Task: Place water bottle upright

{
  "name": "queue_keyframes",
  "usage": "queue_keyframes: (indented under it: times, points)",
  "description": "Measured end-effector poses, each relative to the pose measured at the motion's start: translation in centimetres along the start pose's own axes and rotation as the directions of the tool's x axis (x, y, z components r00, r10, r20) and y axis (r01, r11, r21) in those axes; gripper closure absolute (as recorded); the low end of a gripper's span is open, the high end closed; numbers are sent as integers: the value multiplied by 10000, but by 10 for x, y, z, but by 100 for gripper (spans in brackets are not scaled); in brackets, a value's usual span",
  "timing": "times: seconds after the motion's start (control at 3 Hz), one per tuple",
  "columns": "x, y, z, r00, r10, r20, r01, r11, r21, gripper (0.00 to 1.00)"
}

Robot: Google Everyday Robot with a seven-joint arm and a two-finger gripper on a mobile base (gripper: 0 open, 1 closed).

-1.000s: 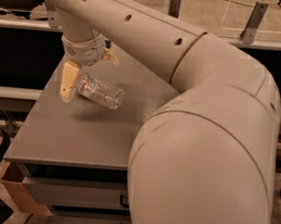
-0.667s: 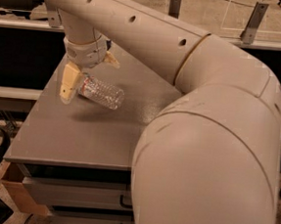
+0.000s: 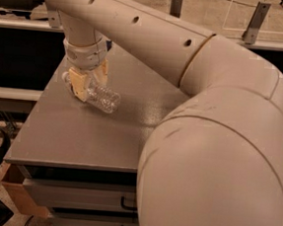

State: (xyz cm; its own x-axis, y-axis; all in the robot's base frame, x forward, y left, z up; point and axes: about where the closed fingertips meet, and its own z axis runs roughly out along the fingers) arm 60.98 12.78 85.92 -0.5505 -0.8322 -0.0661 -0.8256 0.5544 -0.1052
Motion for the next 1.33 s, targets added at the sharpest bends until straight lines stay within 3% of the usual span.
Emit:
queue_keyframes:
  times: [0.67,1.33]
  points:
    - [-10,3,-9,9975,-705,-24,705,9968,376,95]
    - [-15,2,-7,9971,-741,154,734,9965,407,100]
